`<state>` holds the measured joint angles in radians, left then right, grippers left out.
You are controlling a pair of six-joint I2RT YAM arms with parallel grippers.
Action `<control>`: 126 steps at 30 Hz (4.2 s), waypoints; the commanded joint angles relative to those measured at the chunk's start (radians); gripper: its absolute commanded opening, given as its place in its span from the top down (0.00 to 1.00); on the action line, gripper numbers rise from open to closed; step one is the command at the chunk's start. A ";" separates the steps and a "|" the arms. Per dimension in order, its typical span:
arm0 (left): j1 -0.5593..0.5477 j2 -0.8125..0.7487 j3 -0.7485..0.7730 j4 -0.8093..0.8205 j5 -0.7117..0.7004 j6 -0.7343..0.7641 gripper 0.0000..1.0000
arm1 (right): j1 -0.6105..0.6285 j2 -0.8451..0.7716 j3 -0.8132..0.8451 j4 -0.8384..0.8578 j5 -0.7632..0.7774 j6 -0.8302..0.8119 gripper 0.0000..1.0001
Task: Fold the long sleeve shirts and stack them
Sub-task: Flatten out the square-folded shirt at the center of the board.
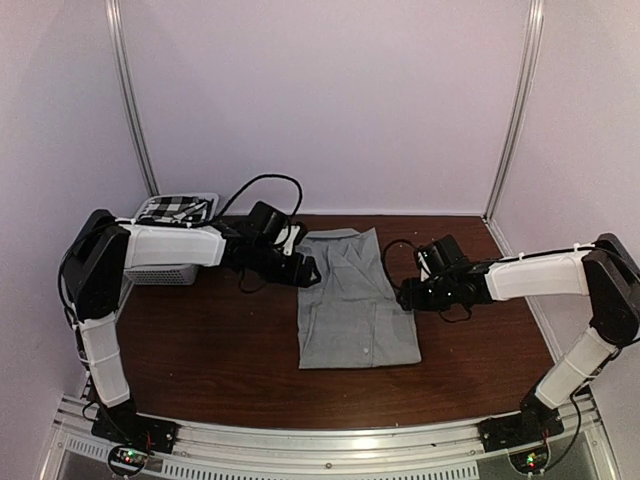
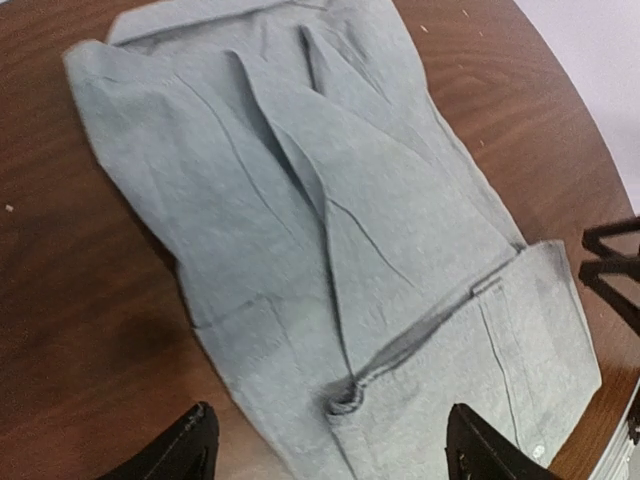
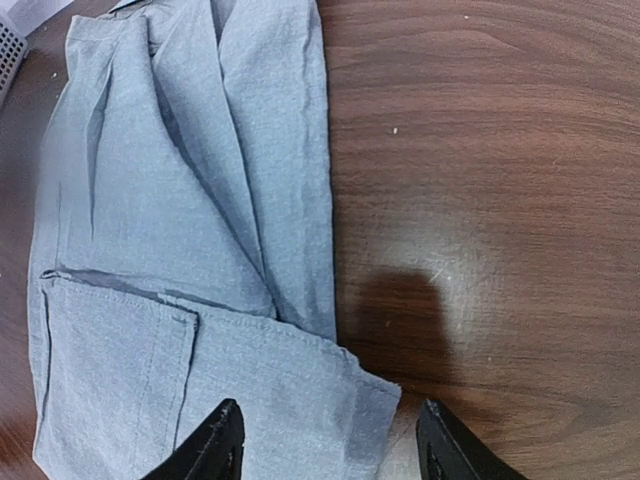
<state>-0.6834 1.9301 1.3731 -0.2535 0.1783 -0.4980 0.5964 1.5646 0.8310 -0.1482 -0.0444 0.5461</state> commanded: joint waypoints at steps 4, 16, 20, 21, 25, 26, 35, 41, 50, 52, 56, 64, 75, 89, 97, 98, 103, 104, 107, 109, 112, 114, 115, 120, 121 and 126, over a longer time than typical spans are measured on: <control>-0.066 0.017 -0.080 0.100 0.026 -0.063 0.22 | -0.041 0.004 -0.029 0.076 -0.035 -0.021 0.40; -0.105 0.093 -0.076 0.112 0.049 -0.074 0.34 | -0.044 0.072 -0.064 0.145 -0.067 -0.006 0.43; -0.105 0.122 -0.070 0.110 0.041 -0.076 0.40 | -0.044 0.088 -0.066 0.145 -0.072 -0.003 0.46; -0.106 0.126 -0.068 0.110 0.039 -0.076 0.41 | -0.045 0.091 -0.067 0.146 -0.073 -0.002 0.47; -0.108 0.135 -0.055 0.111 0.040 -0.072 0.53 | -0.044 0.099 -0.065 0.174 -0.072 -0.003 0.52; -0.108 0.135 -0.051 0.112 0.042 -0.070 0.56 | -0.044 0.100 -0.063 0.174 -0.072 -0.003 0.55; -0.116 0.126 -0.020 0.101 0.077 -0.046 0.86 | -0.042 0.080 -0.047 0.157 -0.076 -0.013 0.83; -0.123 0.051 -0.034 0.096 0.115 -0.016 0.97 | -0.033 0.025 -0.049 0.126 -0.088 -0.019 1.00; -0.174 -0.137 -0.143 0.039 0.317 0.045 1.00 | 0.103 -0.190 -0.112 0.036 -0.122 -0.007 1.00; -0.213 -0.190 -0.204 0.037 0.362 0.046 1.00 | 0.177 -0.255 -0.151 0.020 -0.137 0.008 1.00; -0.310 -0.293 -0.366 0.035 0.442 0.023 1.00 | 0.328 -0.401 -0.257 -0.034 -0.139 0.078 1.00; -0.444 -0.426 -0.631 0.078 0.450 -0.090 0.82 | 0.558 -0.697 -0.504 -0.103 -0.109 0.325 0.89; -0.419 -0.525 -0.503 -0.013 0.171 -0.110 0.37 | 0.573 -0.784 -0.350 -0.335 0.179 0.338 0.43; -0.305 -0.146 -0.232 0.008 -0.035 -0.140 0.37 | 0.503 -0.449 -0.126 -0.213 0.385 0.243 0.38; -0.300 -0.032 -0.194 0.032 -0.063 -0.152 0.36 | 0.474 -0.369 -0.115 -0.168 0.385 0.207 0.38; -0.300 -0.020 -0.189 0.031 -0.073 -0.152 0.36 | 0.471 -0.362 -0.114 -0.167 0.385 0.203 0.38; -0.301 0.037 -0.147 0.033 -0.097 -0.152 0.34 | 0.457 -0.339 -0.109 -0.144 0.374 0.183 0.38; -0.300 0.047 -0.138 0.032 -0.102 -0.152 0.34 | 0.454 -0.334 -0.106 -0.142 0.371 0.179 0.38; -0.301 0.065 -0.116 0.030 -0.106 -0.155 0.35 | 0.449 -0.325 -0.101 -0.137 0.368 0.172 0.38; -0.303 0.068 -0.105 0.031 -0.102 -0.155 0.38 | 0.447 -0.321 -0.102 -0.129 0.363 0.169 0.38; -0.309 0.067 -0.089 0.030 -0.097 -0.153 0.45 | 0.442 -0.311 -0.103 -0.115 0.356 0.167 0.38; -0.312 0.066 -0.083 0.031 -0.093 -0.151 0.54 | 0.439 -0.299 -0.101 -0.111 0.353 0.166 0.38; -0.313 0.062 -0.081 0.030 -0.094 -0.152 0.58 | 0.438 -0.295 -0.099 -0.107 0.353 0.166 0.38; -0.314 0.034 -0.081 0.031 -0.089 -0.154 0.80 | 0.432 -0.259 -0.093 -0.086 0.345 0.159 0.38; -0.316 0.027 -0.082 0.032 -0.089 -0.154 0.83 | 0.431 -0.248 -0.089 -0.078 0.342 0.155 0.38; -0.317 0.004 -0.083 0.036 -0.086 -0.149 0.92 | 0.430 -0.147 -0.032 -0.055 0.323 0.131 0.36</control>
<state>-0.9939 1.9842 1.2690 -0.2451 0.0891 -0.6533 1.0317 1.3479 0.7357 -0.2466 0.2920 0.7052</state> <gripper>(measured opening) 0.092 0.624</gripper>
